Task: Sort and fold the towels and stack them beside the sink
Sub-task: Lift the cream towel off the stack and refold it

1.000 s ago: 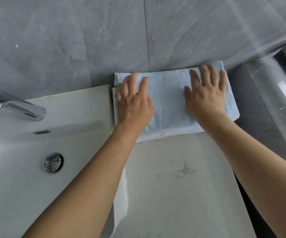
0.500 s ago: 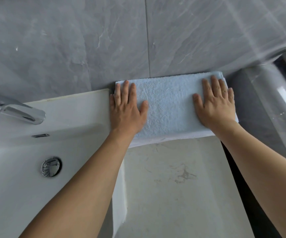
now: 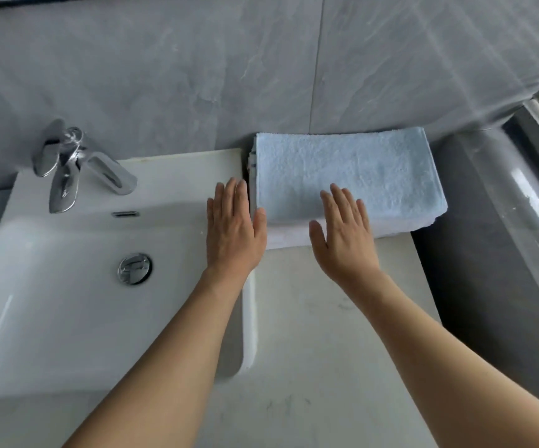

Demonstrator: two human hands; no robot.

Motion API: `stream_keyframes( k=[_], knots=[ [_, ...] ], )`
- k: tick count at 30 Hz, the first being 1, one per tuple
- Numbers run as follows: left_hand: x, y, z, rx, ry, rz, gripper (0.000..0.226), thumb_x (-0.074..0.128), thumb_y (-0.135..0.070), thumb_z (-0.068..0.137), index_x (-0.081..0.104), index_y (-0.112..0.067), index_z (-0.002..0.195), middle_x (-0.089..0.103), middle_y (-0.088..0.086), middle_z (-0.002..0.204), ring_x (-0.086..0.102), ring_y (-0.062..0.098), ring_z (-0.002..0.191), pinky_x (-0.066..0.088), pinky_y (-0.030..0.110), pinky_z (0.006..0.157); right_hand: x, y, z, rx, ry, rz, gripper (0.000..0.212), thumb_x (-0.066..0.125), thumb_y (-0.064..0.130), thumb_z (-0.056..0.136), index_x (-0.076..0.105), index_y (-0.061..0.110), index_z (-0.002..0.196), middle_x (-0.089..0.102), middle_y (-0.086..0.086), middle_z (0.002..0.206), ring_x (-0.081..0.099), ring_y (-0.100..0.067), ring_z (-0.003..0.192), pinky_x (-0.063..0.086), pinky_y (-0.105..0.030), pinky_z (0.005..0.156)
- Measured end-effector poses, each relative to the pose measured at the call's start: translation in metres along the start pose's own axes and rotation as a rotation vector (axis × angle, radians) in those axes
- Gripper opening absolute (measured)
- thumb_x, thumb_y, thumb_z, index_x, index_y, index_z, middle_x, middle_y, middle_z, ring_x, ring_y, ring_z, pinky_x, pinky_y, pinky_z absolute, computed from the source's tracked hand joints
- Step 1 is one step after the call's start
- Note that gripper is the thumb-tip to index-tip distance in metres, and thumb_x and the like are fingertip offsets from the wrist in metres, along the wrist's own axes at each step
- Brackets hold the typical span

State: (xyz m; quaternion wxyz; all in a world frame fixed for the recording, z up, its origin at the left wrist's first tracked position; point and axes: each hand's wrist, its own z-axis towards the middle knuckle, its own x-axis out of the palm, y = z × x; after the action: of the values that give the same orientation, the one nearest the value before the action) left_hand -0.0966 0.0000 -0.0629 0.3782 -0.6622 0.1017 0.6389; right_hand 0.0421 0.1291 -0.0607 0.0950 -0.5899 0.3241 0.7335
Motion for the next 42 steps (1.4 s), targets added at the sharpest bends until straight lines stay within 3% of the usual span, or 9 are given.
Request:
stream_keyframes(
  k=[5, 16, 22, 26, 30, 33, 37, 40, 42],
  knots=[
    [-0.026, 0.045, -0.048, -0.038, 0.014, -0.003, 0.063, 0.027, -0.038, 0.101, 0.023, -0.005, 0.155, 0.018, 0.011, 0.164, 0.008, 0.029, 0.152, 0.002, 0.04, 0.123, 0.008, 0.049, -0.03, -0.063, 0.052, 0.012, 0.062, 0.025, 0.038, 0.098, 0.027, 0.008, 0.153, 0.02, -0.01, 0.161, 0.011, -0.025, 0.151, 0.002, -0.042, 0.123],
    [-0.092, 0.18, -0.115, -0.15, -0.048, -0.032, 0.066, 0.024, -0.043, 0.097, 0.036, -0.004, 0.149, 0.035, 0.012, 0.157, 0.024, 0.031, 0.148, 0.01, 0.043, 0.122, 0.058, 0.214, -0.065, -0.251, 0.086, 0.16, 0.06, 0.031, 0.034, 0.091, 0.047, 0.004, 0.141, 0.045, -0.015, 0.147, 0.037, -0.033, 0.139, 0.018, -0.046, 0.12],
    [-0.142, 0.297, -0.138, -0.126, -0.12, -0.035, 0.052, 0.033, -0.033, 0.099, 0.048, -0.003, 0.139, 0.05, 0.013, 0.142, 0.043, 0.029, 0.134, 0.029, 0.046, 0.118, 0.113, 0.334, -0.071, -0.312, 0.097, 0.253, 0.05, 0.04, 0.027, 0.091, 0.054, 0.003, 0.133, 0.053, -0.014, 0.139, 0.046, -0.032, 0.131, 0.031, -0.048, 0.113],
    [-0.177, 0.385, -0.138, -0.193, -0.261, -0.051, 0.045, 0.039, -0.028, 0.096, 0.057, 0.0, 0.127, 0.06, 0.017, 0.126, 0.053, 0.035, 0.116, 0.042, 0.045, 0.103, 0.148, 0.426, -0.065, -0.322, 0.128, 0.356, 0.046, 0.041, 0.025, 0.09, 0.058, 0.004, 0.128, 0.059, -0.011, 0.131, 0.053, -0.03, 0.122, 0.037, -0.037, 0.105],
    [-0.201, 0.463, -0.138, -0.355, -0.316, -0.125, 0.046, 0.041, -0.026, 0.094, 0.056, 0.0, 0.128, 0.059, 0.018, 0.127, 0.052, 0.037, 0.116, 0.037, 0.042, 0.101, 0.167, 0.515, -0.053, -0.014, 0.252, 0.659, 0.038, 0.044, 0.015, 0.094, 0.056, 0.014, 0.131, 0.057, 0.001, 0.132, 0.048, -0.017, 0.123, 0.038, -0.03, 0.103],
    [-0.219, 0.512, -0.134, -0.551, -0.295, -0.255, 0.042, 0.046, -0.016, 0.095, 0.052, -0.005, 0.135, 0.053, 0.015, 0.135, 0.047, 0.035, 0.123, 0.033, 0.04, 0.105, 0.178, 0.571, -0.033, 0.373, 0.396, 0.998, 0.033, 0.045, 0.011, 0.092, 0.061, 0.011, 0.121, 0.062, 0.005, 0.109, 0.058, -0.01, 0.09, 0.043, -0.02, 0.078],
    [-0.233, 0.576, -0.119, -0.814, -0.276, -0.435, 0.042, 0.045, -0.019, 0.096, 0.051, -0.013, 0.138, 0.051, 0.007, 0.139, 0.049, 0.028, 0.126, 0.038, 0.04, 0.108, 0.204, 0.623, -0.001, 0.83, 0.606, 1.335, 0.013, 0.044, 0.009, 0.094, 0.057, 0.008, 0.093, 0.058, -0.006, 0.094, 0.057, -0.02, 0.077, 0.046, -0.031, 0.071],
    [-0.236, 0.612, -0.099, -0.934, -0.283, -0.505, 0.039, 0.045, -0.015, 0.094, 0.054, -0.008, 0.131, 0.057, 0.009, 0.132, 0.054, 0.028, 0.117, 0.039, 0.024, 0.09, 0.23, 0.639, 0.021, 1.05, 0.59, 1.434, 0.015, 0.039, 0.006, 0.093, 0.051, 0.011, 0.085, 0.056, -0.009, 0.092, 0.058, -0.023, 0.074, 0.046, -0.032, 0.069],
    [-0.235, 0.631, -0.083, -1.027, -0.297, -0.619, 0.034, 0.046, -0.013, 0.091, 0.058, -0.004, 0.122, 0.061, 0.013, 0.115, 0.055, 0.031, 0.099, 0.038, 0.026, 0.072, 0.249, 0.642, 0.035, 1.167, 0.568, 1.472, 0.013, 0.039, 0.007, 0.093, 0.051, 0.009, 0.092, 0.055, -0.011, 0.099, 0.058, -0.024, 0.077, 0.047, -0.034, 0.067]
  ],
)
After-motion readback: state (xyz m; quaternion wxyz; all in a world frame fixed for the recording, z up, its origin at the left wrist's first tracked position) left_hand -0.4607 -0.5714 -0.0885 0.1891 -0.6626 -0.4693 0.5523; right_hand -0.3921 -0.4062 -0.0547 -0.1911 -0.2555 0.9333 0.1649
